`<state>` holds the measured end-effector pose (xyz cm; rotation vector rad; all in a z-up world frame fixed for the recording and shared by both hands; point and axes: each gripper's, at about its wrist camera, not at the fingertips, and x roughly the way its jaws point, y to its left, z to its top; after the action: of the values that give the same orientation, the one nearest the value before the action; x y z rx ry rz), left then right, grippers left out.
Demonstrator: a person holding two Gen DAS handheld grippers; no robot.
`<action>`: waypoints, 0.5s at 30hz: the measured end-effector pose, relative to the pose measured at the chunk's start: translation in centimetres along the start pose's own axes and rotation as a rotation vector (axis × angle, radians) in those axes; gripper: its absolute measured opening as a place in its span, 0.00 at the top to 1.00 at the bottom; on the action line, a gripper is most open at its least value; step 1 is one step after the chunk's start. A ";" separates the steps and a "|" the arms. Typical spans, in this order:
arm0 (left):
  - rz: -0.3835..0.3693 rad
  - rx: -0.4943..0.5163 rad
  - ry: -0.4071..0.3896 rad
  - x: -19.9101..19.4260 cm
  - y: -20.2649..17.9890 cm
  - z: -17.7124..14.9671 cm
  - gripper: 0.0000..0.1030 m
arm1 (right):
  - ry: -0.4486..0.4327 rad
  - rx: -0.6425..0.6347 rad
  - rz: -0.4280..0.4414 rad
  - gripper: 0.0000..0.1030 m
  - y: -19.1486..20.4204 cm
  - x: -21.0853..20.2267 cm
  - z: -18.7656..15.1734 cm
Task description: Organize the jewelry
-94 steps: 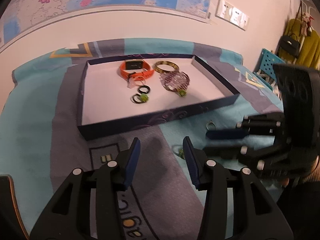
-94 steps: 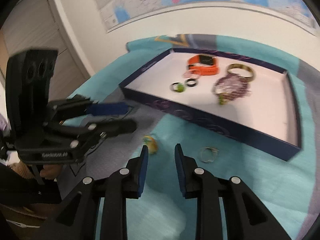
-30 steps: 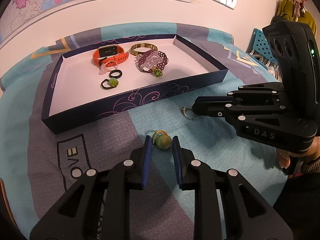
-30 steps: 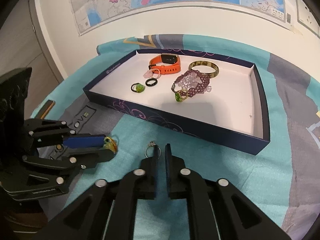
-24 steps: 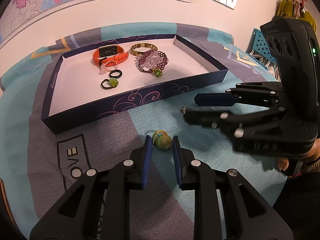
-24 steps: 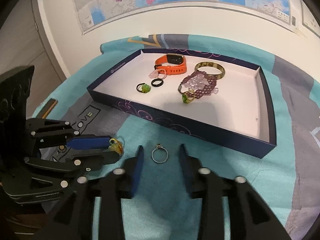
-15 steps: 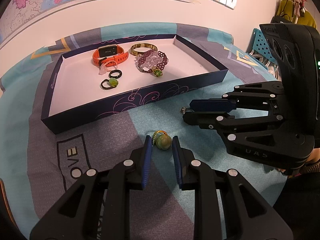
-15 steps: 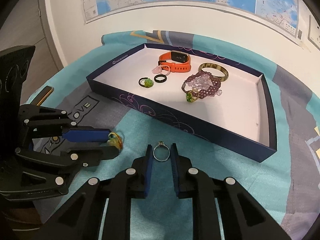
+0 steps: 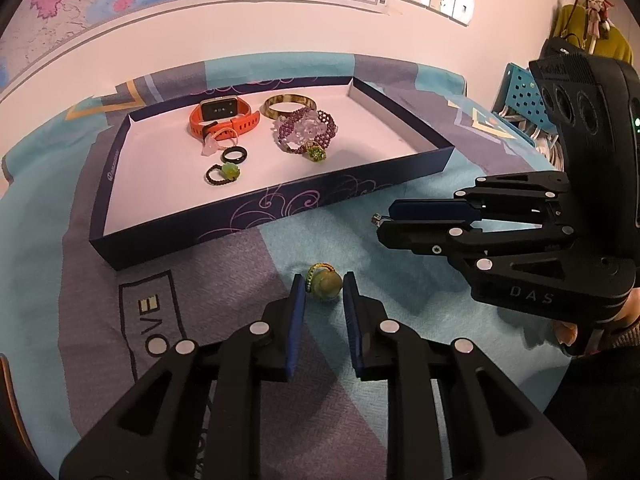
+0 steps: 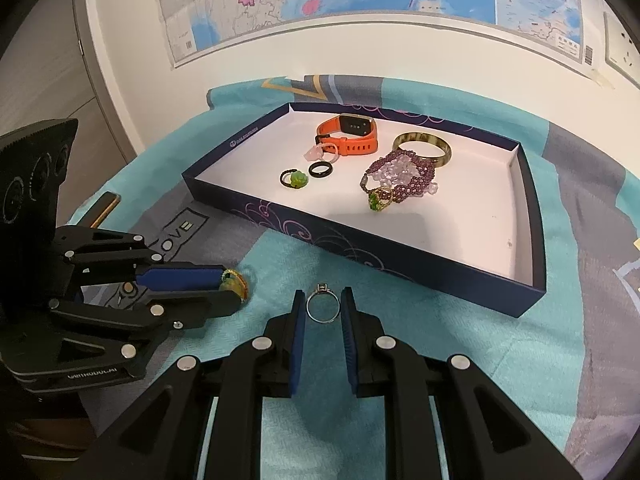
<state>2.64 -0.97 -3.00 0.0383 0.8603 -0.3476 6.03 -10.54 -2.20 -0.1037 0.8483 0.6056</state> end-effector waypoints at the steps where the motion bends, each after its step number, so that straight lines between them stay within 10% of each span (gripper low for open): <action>1: 0.003 -0.003 -0.003 -0.1 0.0 0.0 0.81 | -0.003 0.003 0.003 0.85 0.0 -0.1 0.0; 15: 0.043 0.000 -0.034 -1.3 0.0 0.3 0.81 | -0.031 0.013 0.015 0.85 -0.2 -0.7 -0.1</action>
<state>2.11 -0.62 -1.78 0.0501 0.8247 -0.3071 5.69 -11.03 -1.72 -0.0760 0.8233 0.6143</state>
